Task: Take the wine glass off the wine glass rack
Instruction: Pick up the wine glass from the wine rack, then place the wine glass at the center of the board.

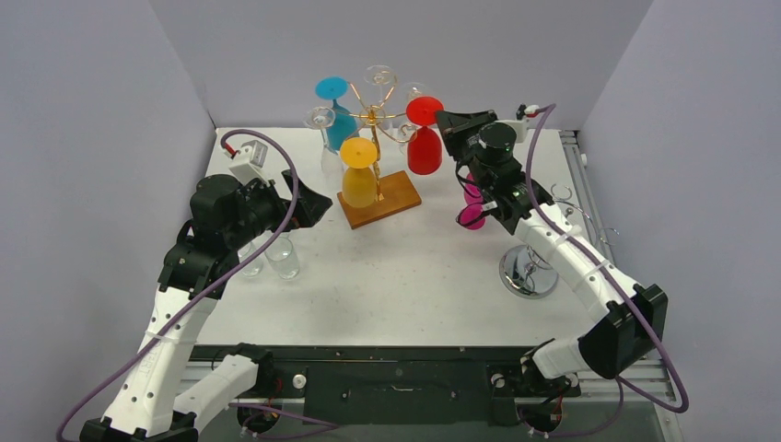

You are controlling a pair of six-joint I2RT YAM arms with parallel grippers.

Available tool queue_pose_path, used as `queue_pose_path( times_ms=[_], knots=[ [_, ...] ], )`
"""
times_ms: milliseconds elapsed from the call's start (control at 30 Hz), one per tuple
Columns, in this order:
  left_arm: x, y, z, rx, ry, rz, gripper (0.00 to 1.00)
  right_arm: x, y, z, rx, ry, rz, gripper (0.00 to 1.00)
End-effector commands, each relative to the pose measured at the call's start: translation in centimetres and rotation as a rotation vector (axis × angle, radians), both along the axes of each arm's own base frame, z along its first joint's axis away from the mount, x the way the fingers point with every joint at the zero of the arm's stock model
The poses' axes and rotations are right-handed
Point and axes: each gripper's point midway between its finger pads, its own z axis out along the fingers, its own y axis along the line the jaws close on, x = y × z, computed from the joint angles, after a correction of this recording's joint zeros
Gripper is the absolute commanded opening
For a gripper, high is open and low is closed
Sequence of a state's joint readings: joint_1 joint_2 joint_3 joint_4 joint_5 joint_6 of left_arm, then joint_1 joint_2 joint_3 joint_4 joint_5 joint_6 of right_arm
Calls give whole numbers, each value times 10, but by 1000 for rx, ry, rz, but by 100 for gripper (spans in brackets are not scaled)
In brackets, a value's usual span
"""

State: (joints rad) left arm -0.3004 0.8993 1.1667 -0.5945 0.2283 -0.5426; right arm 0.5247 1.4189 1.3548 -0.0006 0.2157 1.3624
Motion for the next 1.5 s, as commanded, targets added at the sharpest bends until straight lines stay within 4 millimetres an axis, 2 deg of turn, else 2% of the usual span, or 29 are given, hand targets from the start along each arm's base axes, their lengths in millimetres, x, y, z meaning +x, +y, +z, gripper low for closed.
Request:
queue_pose_path(
  times_ms=[0, 167, 367, 500, 567, 700, 733, 867, 900, 1000, 1033, 1167, 1300, 1467],
  knots=[
    [-3, -7, 21, -43, -53, -32, 96, -15, -16, 25, 13, -63, -40, 0],
    [-6, -16, 25, -98, -52, -67, 96, -27, -32, 24, -2, -54, -62, 0],
    [-12, -32, 38, -147, -100, -123, 96, -56, -51, 29, -10, -59, -54, 0],
    [-20, -50, 45, -170, -142, -160, 96, -85, -60, 43, 13, -88, -15, 0],
    [-25, -63, 43, -207, -150, -195, 96, -106, -64, 54, 44, -120, 23, 0],
    [-34, -83, 59, -314, -224, -253, 96, -137, -70, 79, 101, -172, 77, 0],
    [-36, -86, 63, -329, -238, -265, 96, -141, -70, 83, 122, -179, 88, 0],
    [-48, -109, 100, -462, -384, -341, 96, -163, -63, 113, 214, -232, 172, 0],
    [-50, -117, 101, -470, -388, -361, 96, -167, -62, 122, 233, -248, 189, 0],
    [-53, -127, 123, -520, -478, -398, 96, -178, -47, 139, 297, -264, 281, 0],
    [-50, -132, 120, -521, -478, -406, 96, -179, -44, 146, 317, -278, 300, 0],
    [-47, -143, 132, -550, -527, -447, 96, -186, -31, 166, 405, -304, 377, 0],
    [-43, -151, 138, -552, -528, -473, 96, -190, -28, 177, 441, -314, 401, 0],
    [-37, -146, 142, -607, -535, -469, 97, -194, -30, 187, 459, -330, 403, 0]
  ],
)
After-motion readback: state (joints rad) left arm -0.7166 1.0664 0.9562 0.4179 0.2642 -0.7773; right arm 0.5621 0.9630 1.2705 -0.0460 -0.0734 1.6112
